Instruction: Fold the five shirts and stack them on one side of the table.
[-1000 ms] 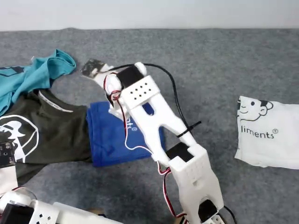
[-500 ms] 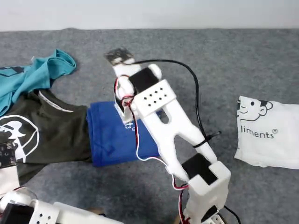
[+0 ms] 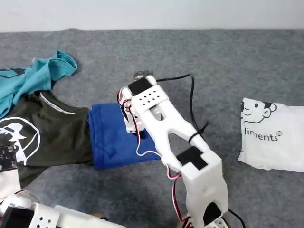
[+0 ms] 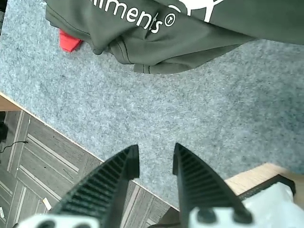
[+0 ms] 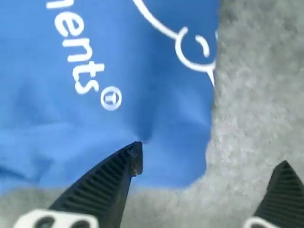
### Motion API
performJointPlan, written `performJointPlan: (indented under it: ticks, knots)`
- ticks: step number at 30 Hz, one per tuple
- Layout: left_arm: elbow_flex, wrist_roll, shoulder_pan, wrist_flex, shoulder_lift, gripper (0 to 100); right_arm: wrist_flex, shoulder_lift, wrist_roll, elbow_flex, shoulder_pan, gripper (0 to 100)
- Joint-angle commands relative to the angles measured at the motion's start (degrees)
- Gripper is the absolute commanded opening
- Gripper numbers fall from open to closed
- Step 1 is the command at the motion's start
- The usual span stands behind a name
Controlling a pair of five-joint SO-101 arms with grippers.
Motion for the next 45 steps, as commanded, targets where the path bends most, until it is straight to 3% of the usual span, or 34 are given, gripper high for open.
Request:
performJointPlan:
  ticks: [1, 9, 17, 25, 30, 35, 41, 45]
  knots:
    - [-0.04, -0.09, -0.26, 0.35, -0.18, 13, -4.0, 1.8, -0.62, 0.09, 0.48, 40.9]
    - [-0.04, -0.09, -0.26, 0.35, -0.18, 13, -7.6, 8.75, -0.62, 0.09, 0.57, 36.3]
    - [1.1, -0.09, -0.26, 0.09, -0.18, 13, -5.49, 9.36, 2.2, 0.0, 0.75, 0.2]
    - [1.45, -0.18, -0.09, 0.0, -0.18, 13, 7.52, 9.27, 3.96, -6.42, 2.24, 0.8]
    - [1.36, -0.18, -0.18, 0.0, -0.18, 13, 8.48, 5.58, 12.22, -7.47, 8.13, 0.8]
    - [1.36, -0.18, -0.09, 0.0, -0.18, 13, 8.4, -1.36, 28.48, -7.47, 15.78, 0.8]
    - [1.45, -0.18, 0.09, 0.0, -0.18, 13, 8.31, -3.91, 64.26, -7.47, 24.57, 0.8]
    - [1.54, -0.18, 0.09, 0.0, -0.18, 13, 6.46, -3.91, 83.16, -7.74, 29.05, 0.8]
